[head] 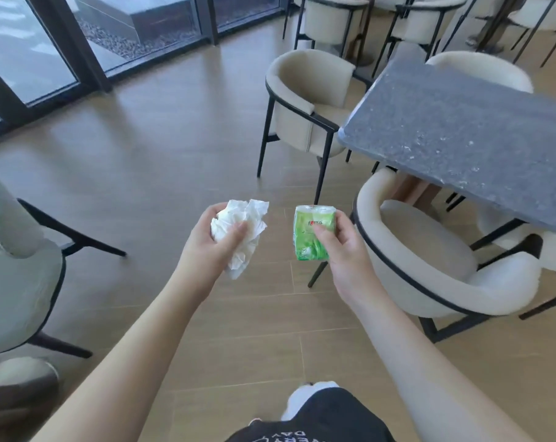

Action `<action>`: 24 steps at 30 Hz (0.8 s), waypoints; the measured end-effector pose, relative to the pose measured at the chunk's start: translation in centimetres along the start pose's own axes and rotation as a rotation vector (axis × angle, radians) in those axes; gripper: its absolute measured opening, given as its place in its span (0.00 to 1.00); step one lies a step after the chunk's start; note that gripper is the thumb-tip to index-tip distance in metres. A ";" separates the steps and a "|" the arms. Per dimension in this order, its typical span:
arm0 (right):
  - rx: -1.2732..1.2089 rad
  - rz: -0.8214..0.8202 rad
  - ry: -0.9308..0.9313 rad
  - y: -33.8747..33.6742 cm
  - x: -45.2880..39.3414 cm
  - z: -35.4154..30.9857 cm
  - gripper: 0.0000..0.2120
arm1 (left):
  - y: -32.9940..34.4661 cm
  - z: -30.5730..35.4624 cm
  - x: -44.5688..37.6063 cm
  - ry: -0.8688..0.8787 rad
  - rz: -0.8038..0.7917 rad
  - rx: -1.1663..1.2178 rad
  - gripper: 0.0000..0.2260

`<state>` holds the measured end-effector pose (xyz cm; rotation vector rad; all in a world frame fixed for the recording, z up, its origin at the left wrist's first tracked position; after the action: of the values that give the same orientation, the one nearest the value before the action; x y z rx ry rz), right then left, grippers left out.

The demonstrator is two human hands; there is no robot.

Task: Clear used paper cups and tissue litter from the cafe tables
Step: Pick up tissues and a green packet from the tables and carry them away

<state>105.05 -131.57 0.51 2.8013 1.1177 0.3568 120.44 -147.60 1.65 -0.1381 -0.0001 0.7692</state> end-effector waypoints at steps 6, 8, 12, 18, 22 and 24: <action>0.000 -0.007 0.001 0.8 -12.8 -0.5 0.09 | -0.7 -1.7 -11.9 -0.005 0.019 -0.004 0.16; -0.008 -0.024 0.008 1.3 -17.2 -1.1 0.07 | -0.9 -1.9 -15.7 -0.017 0.028 -0.009 0.18; 0.016 -0.072 0.011 2.6 -25.7 -2.9 0.07 | -1.9 -1.8 -23.0 -0.036 0.054 -0.018 0.19; -0.009 -0.110 0.030 6.3 -37.1 -4.1 0.07 | -5.5 -3.2 -32.8 -0.059 0.113 -0.009 0.19; 0.001 -0.143 0.048 10.7 -44.9 -3.6 0.08 | -9.6 -5.1 -40.4 -0.054 0.145 -0.018 0.16; 0.005 -0.141 0.045 13.4 -49.2 -3.5 0.09 | -12.2 -6.2 -44.8 -0.048 0.156 -0.024 0.16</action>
<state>78.51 -175.20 -2.42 2.7107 1.3186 0.4053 96.98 -188.07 -0.71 -0.1437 -0.0450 0.9280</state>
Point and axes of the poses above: each hand's wrist, its own x-axis away from the middle knuckle, its own y-axis out of the palm, z = x × y, the point moved 2 cm from there along -x, towards the middle knuckle, and after that the axes turned 8 degrees about y, right-handed, at the moved point
